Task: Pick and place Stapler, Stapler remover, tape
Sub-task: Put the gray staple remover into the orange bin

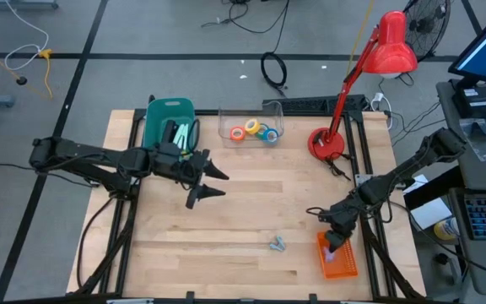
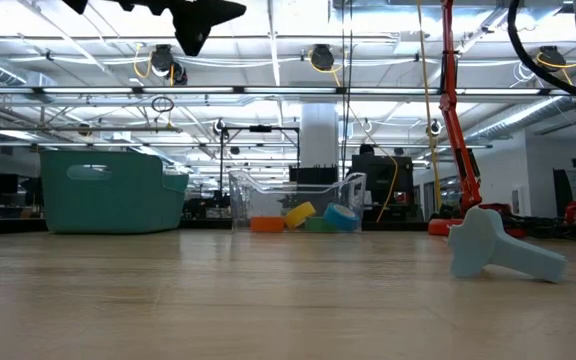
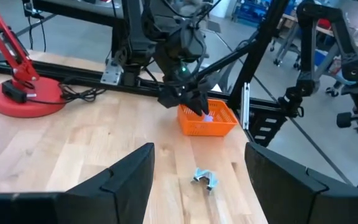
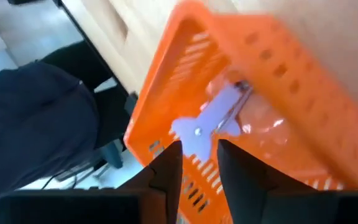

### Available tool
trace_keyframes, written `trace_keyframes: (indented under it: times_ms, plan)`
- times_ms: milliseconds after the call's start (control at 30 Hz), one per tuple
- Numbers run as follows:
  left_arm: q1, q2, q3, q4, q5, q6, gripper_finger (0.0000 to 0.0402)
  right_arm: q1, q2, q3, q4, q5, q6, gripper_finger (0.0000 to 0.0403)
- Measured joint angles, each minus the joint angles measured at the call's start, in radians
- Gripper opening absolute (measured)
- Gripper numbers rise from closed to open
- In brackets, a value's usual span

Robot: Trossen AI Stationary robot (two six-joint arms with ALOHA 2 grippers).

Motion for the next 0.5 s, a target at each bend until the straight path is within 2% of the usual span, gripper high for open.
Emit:
trace_keyframes:
  times_ms: [100, 267, 433, 500]
  plan:
    - [-0.001, 0.000, 0.000, 0.001, 0.000, 0.002, 0.0253, 0.001, -0.010, 0.000, 0.030, -0.040, 0.047, 0.0105]
    - [-0.001, 0.000, 0.000, -0.017, 0.000, 0.001, 0.0253, 0.024, -0.071, 0.000, 0.105, -0.032, 0.167, 0.0104]
    - [-0.014, 0.000, 0.000, -0.040, 0.001, 0.000, 0.0253, 0.091, -0.153, 0.004, 0.125, 0.096, 0.283, 0.0092]
    - [-0.025, 0.000, 0.000, -0.046, 0.001, -0.003, 0.0253, 0.121, -0.179, 0.012, 0.127, 0.207, 0.283, 0.0088]
